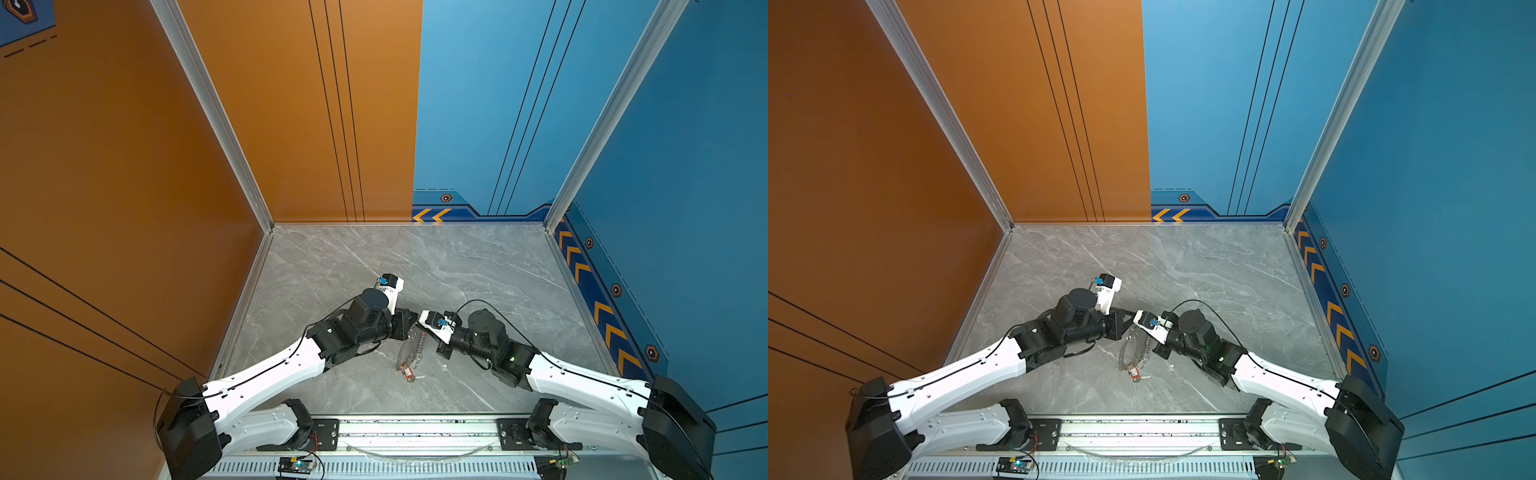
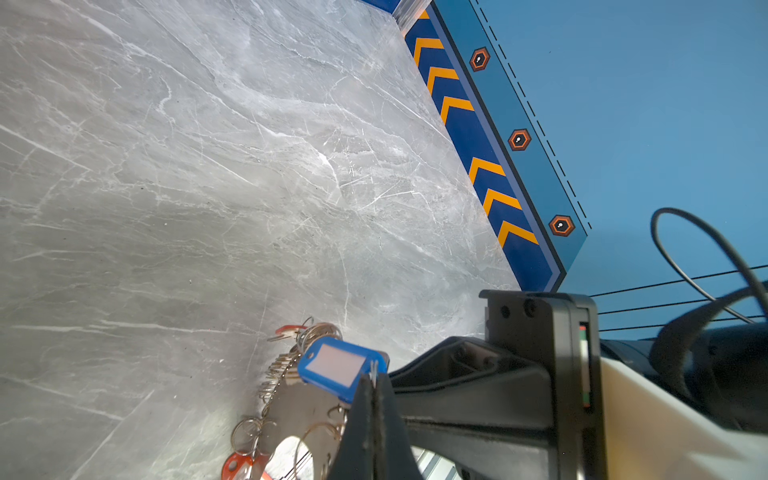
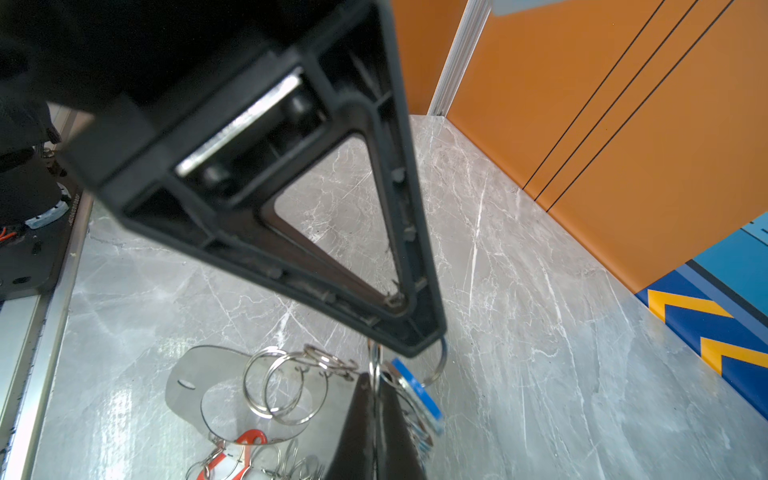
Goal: Put the keys on the keyring
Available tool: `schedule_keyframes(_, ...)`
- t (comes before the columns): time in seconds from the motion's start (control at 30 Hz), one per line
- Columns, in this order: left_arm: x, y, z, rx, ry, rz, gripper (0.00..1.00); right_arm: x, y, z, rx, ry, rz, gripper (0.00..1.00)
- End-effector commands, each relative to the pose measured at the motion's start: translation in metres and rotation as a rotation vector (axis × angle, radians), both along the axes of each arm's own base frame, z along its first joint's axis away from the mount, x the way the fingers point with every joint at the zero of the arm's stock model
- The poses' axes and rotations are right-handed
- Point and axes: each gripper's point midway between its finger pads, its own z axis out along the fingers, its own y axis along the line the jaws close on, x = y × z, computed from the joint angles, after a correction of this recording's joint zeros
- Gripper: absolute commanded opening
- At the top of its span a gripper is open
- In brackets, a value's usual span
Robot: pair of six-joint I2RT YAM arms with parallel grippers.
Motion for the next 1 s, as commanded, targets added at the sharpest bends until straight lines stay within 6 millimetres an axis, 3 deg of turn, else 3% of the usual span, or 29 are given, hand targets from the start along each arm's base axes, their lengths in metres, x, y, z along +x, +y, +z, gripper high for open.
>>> schedule_keyframes(0.0, 0.004, 0.008, 0.002, 0.005, -0.015, 0.041, 0.00, 0.001, 0.002, 0.021, 0.098, -0.030, -0.017, 0.00)
schedule_keyframes(0.5, 0.009, 0.015, -0.012, -0.008, 0.028, 0.072, 0.00, 0.002, -0.002, 0.029, 0.185, -0.027, -0.048, 0.00)
schedule_keyframes(0.83, 0.006, 0.010, -0.001, -0.039, 0.010, 0.041, 0.00, 0.004, -0.001, 0.023, 0.183, -0.012, -0.054, 0.00)
schedule_keyframes(0.97, 0.004, 0.006, 0.005, -0.043, -0.006, 0.020, 0.00, 0.005, -0.003, 0.023, 0.184, -0.012, -0.060, 0.05)
